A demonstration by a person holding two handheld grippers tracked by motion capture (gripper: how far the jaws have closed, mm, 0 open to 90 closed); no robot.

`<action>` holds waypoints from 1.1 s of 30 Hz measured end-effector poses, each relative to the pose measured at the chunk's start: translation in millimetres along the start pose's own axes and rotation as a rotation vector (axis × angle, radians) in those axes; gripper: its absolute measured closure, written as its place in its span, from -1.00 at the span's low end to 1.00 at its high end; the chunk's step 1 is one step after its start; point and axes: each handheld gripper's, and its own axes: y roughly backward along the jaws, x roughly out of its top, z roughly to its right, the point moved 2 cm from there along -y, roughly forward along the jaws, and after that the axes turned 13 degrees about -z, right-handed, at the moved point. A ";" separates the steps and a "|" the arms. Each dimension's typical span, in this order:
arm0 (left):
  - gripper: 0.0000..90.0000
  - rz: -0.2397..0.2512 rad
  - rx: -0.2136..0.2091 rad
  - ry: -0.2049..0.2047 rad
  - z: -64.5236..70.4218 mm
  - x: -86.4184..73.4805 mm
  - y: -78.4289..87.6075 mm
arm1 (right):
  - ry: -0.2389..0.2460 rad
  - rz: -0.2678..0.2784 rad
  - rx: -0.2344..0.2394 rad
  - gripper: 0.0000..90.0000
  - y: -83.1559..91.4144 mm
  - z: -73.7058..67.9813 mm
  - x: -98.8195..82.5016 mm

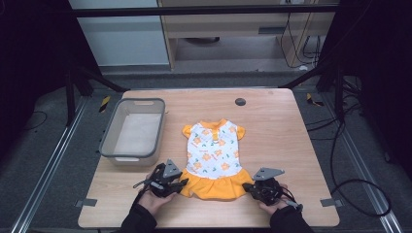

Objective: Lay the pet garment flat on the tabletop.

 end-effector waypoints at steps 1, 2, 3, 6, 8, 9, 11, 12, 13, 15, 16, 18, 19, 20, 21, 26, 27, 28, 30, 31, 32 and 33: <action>0.37 0.008 0.000 0.008 -1.3 -1.8 3.1 | 0.001 -0.001 0.002 1.00 0.6 0.2 -0.9; 0.37 0.024 -0.001 0.021 -3.7 -4.9 8.5 | -0.001 -0.003 0.004 1.00 1.3 0.3 -1.3; 0.36 0.032 0.000 0.029 -5.0 -7.1 11.9 | -0.006 -0.001 0.006 0.99 2.1 -0.1 -1.5; 0.31 0.056 0.001 0.052 -9.1 -14.1 21.6 | -0.007 0.017 0.015 0.98 4.3 0.1 -1.1; 0.26 0.079 0.016 0.075 -13.0 -24.1 32.7 | -0.009 0.058 0.019 0.95 10.1 -0.2 1.6; 0.25 0.082 0.020 0.080 -14.1 -27.3 35.7 | -0.010 0.073 0.018 0.93 12.5 0.0 2.6; 0.22 0.088 0.017 0.092 -15.4 -30.7 38.6 | -0.010 0.086 0.013 0.92 15.2 0.6 3.6; 0.18 0.095 0.019 0.100 -16.3 -33.3 40.9 | -0.013 0.108 0.016 0.89 18.7 1.1 4.6; 0.15 0.104 0.022 0.109 -17.9 -36.7 44.6 | -0.019 0.136 0.013 0.81 23.3 2.5 5.8; 0.10 0.118 0.033 0.118 -19.5 -39.8 48.7 | -0.033 0.176 -0.005 0.73 29.8 5.2 5.9; 0.08 0.118 0.033 0.118 -19.5 -39.8 48.7 | -0.033 0.176 -0.005 0.73 29.8 5.2 5.9; 0.02 0.142 0.046 0.135 -24.0 -44.8 55.7 | -0.062 0.240 -0.038 0.54 40.4 12.0 3.6; 0.01 0.151 0.047 0.145 -26.0 -46.8 57.8 | -0.073 0.256 -0.051 0.50 43.7 15.1 2.2; -0.01 0.156 0.051 0.152 -28.1 -48.8 59.8 | -0.085 0.270 -0.062 0.46 46.7 18.3 0.4; -0.02 0.161 0.057 0.162 -30.2 -50.6 61.3 | -0.098 0.282 -0.075 0.39 49.3 22.0 -1.5; -0.05 0.177 0.066 0.191 -38.5 -55.5 65.3 | -0.149 0.315 -0.138 0.21 56.6 39.8 -10.9; -0.06 0.177 0.066 0.191 -38.5 -55.5 65.3 | -0.149 0.315 -0.138 0.21 56.6 39.8 -10.9; -0.06 0.184 0.067 0.194 -39.4 -55.8 66.3 | -0.165 0.320 -0.148 0.13 57.9 43.7 -12.9; -0.08 0.200 0.068 0.201 -40.8 -56.5 68.9 | -0.193 0.330 -0.181 -0.03 60.1 51.1 -16.4; -0.09 0.208 0.069 0.201 -41.9 -57.3 70.8 | -0.212 0.339 -0.201 -0.16 61.7 56.2 -18.6; -0.10 0.213 0.072 0.203 -42.9 -58.3 71.9 | -0.216 0.344 -0.209 -0.22 62.1 57.7 -19.2; -0.10 0.213 0.074 0.203 -43.7 -59.1 72.4 | -0.226 0.348 -0.226 -0.26 63.3 61.2 -20.9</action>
